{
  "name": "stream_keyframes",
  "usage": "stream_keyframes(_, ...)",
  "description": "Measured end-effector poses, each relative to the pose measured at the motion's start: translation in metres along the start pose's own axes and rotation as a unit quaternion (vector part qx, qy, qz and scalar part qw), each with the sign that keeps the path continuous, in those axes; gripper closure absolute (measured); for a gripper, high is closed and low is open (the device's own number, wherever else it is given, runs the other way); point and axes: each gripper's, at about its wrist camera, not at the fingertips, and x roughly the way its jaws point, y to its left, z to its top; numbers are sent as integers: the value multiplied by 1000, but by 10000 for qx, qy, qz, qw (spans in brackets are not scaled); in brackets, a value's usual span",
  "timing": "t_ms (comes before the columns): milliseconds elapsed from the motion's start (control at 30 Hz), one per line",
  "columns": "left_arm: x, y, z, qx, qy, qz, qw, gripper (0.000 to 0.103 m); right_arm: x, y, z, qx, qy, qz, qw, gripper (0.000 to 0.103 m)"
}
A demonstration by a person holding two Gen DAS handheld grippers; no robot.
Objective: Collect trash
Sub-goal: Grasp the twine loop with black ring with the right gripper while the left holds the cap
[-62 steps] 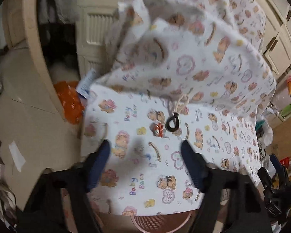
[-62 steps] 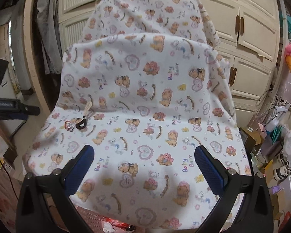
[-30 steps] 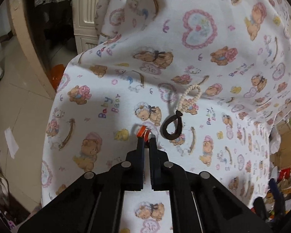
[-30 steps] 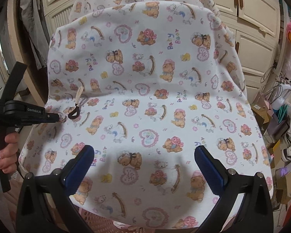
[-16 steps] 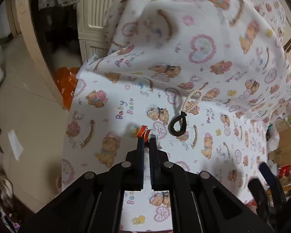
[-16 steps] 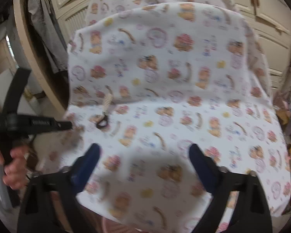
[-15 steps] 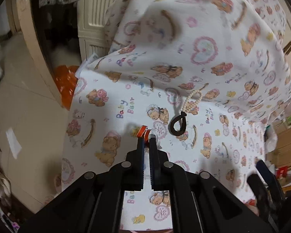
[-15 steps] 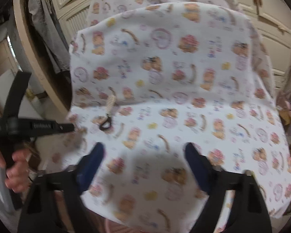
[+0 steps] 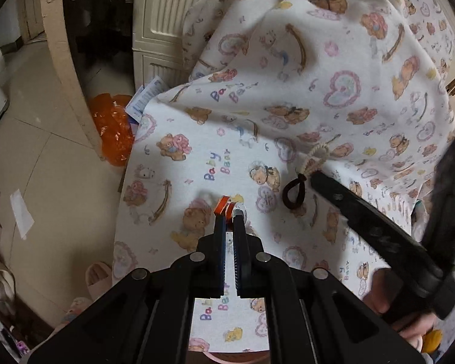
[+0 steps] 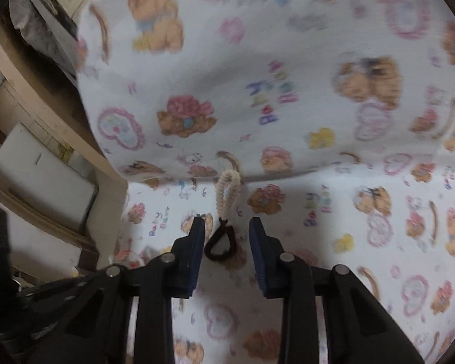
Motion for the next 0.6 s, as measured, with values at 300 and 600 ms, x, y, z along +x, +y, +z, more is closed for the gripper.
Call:
stream_keyframes(300, -3, -5, -2, 212, -4, 64, 9998, 100, 21, 3, 4, -122, 79, -77, 9999, 100)
stream_keyframes(600, -9, -5, -4, 199, -55, -32, 9998, 100, -33, -5, -28, -329, 50, 155, 9993, 100)
